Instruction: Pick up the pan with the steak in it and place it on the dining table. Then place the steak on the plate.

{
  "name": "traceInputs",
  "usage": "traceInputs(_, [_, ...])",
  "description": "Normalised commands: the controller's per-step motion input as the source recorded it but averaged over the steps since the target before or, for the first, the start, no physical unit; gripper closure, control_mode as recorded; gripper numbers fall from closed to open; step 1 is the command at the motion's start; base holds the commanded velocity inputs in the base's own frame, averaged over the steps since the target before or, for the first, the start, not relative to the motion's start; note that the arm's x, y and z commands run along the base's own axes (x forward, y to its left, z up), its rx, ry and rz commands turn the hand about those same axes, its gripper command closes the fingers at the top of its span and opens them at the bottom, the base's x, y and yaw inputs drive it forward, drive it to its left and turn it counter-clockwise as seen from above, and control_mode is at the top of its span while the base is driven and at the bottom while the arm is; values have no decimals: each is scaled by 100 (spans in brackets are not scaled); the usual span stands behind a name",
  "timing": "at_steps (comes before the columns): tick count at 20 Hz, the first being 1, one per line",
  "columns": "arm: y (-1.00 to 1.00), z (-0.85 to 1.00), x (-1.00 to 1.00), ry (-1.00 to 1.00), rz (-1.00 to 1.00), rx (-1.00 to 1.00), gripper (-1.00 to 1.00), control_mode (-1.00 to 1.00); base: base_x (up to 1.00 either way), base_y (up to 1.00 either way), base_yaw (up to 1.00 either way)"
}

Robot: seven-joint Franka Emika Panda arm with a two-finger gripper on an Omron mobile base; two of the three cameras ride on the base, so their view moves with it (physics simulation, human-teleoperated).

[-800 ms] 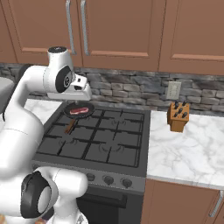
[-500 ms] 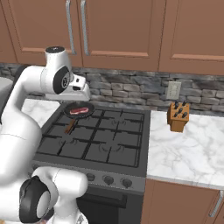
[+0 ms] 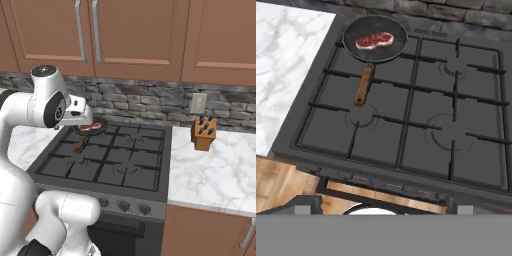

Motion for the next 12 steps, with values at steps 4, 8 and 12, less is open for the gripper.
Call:
traceInputs(4, [17,-15,-25,-5,5,0,-100,-100,0,0,0])
traceInputs(8, [22,-17,14,-1,0,0,-100,-100,0,0,0])
traceInputs(12, [25,-20,37,0,0,0,-100,-100,0,0,0])
